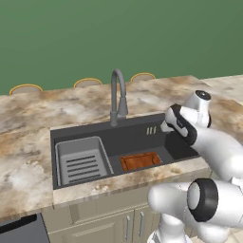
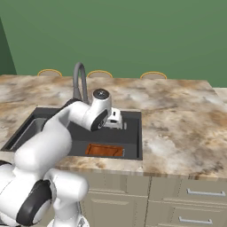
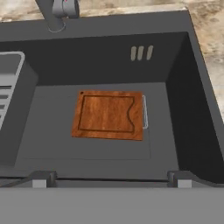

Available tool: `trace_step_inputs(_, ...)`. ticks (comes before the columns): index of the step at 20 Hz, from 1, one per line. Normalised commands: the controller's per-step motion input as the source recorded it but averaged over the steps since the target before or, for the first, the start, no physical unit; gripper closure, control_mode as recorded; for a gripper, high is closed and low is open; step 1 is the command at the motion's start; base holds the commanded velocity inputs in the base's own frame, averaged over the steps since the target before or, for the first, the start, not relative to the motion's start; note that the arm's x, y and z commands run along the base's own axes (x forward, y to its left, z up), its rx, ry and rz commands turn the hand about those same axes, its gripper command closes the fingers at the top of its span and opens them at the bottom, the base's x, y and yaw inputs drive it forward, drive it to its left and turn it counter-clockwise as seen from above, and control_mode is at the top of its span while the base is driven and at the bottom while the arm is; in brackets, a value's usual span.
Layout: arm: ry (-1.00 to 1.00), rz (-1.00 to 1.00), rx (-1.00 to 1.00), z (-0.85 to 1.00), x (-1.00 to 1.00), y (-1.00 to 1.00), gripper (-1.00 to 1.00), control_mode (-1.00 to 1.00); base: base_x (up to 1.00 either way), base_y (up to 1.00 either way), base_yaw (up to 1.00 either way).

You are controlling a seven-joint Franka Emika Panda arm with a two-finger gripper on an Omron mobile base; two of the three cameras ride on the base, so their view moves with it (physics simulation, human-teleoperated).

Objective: Move the cutting board and knife to the sink. Then move spray from the cabinet to the counter.

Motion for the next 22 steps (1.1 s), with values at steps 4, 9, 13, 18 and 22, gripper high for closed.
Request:
trace_step_inputs(4, -0.01, 0.00, -0.01, 0.42, -0.65, 0.02, -1.00, -1.00, 0.00, 0.00, 0.00)
trace_step_inputs(9, 0.00, 0.00, 0.00, 0.44, -0.57, 0.02, -1.00, -1.00, 0.00, 0.00, 0.00)
trace_step_inputs(13, 0.00, 0.00, 0.00, 0.39, -0.59, 0.00, -1.00, -1.00, 0.00, 0.00, 0.00)
trace_step_inputs(18, 0.00, 0.00, 0.00, 0.33, -0.55, 0.00, -1.00, -1.00, 0.00, 0.00, 0.00)
trace_step_inputs(22, 0.00, 0.00, 0.00, 0.25, -0.46, 0.01, -1.00, -1.00, 0.00, 0.00, 0.00)
